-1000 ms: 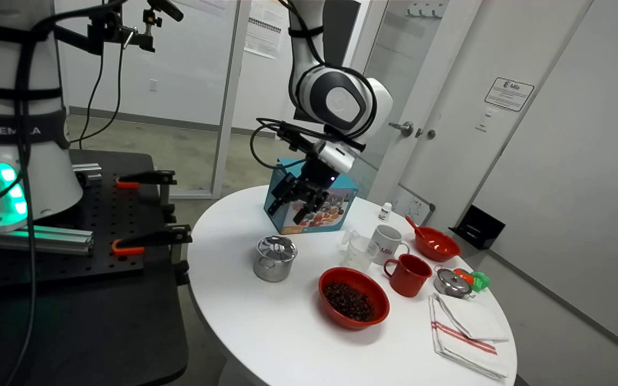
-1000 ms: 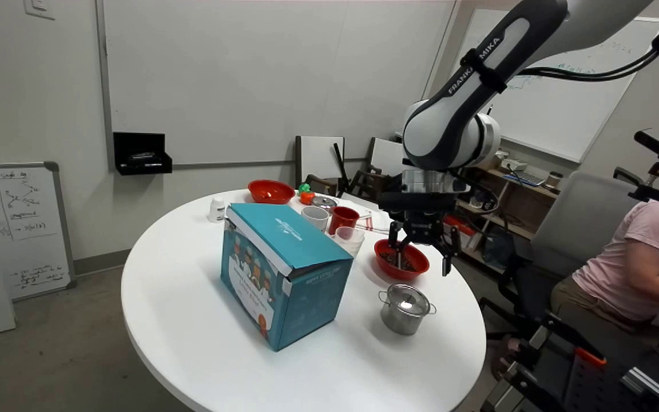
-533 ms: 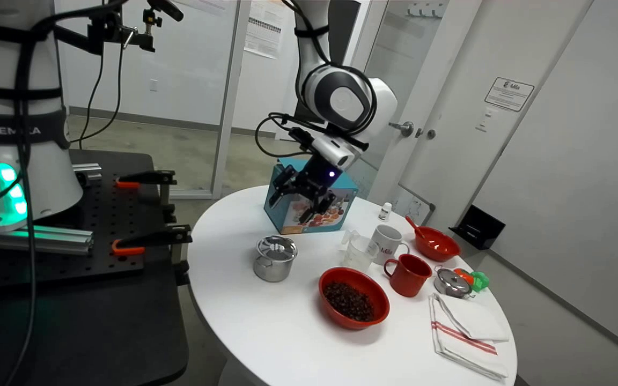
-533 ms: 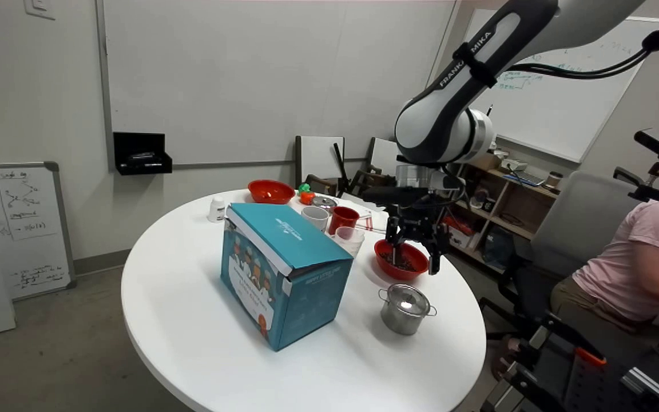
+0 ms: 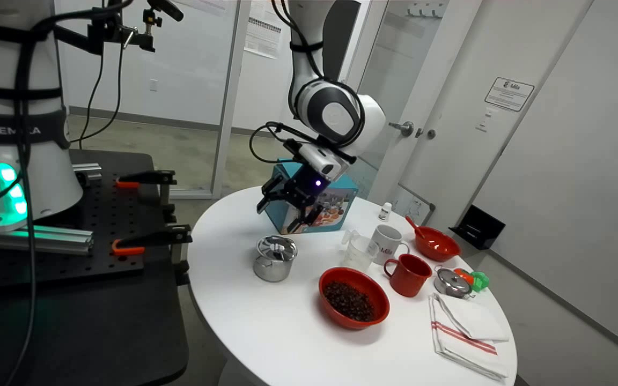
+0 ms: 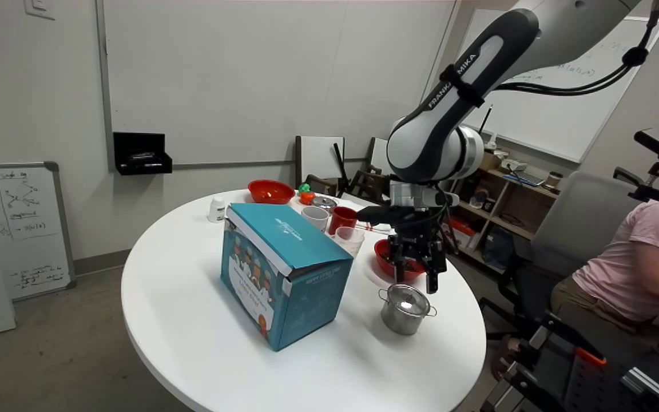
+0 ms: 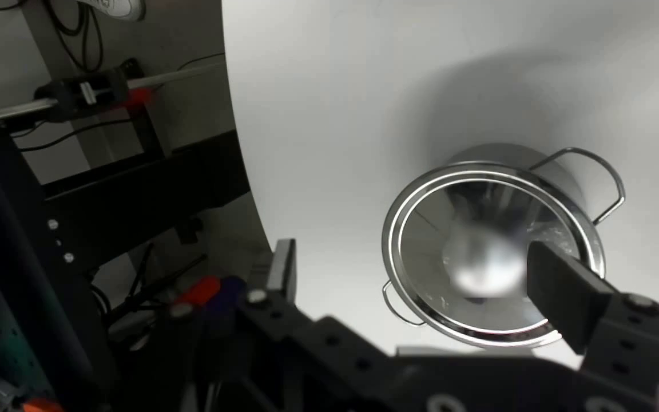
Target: Remove the lid from the silver pot.
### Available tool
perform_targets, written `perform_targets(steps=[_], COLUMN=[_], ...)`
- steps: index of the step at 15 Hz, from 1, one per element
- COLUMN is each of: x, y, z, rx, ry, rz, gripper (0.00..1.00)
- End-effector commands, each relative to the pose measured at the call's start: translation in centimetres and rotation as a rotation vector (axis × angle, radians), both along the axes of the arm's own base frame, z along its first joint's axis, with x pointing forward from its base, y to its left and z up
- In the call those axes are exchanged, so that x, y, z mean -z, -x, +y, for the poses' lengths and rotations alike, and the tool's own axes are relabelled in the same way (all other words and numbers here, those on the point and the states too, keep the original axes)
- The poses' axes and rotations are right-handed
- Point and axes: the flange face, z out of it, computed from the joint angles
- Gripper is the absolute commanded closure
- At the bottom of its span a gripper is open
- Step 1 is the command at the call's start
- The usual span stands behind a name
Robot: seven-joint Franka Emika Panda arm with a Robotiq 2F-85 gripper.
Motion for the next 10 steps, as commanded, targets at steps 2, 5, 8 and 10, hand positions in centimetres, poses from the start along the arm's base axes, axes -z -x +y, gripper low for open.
perform_targets(steps=[2,5,8,10], x=[1.2,1.4,1.6,1.6], y=[0.2,0.6,0.4,0.2], z=[-0.5,-1.4,-2.4,-3.0], rx=[0.023,0.02,0.023,0.017], ry=[0.021,0.029,0.047,0.054], rz=[0.025,0.026,0.025,0.02], gripper=[0.0,0.0,0.0,0.0])
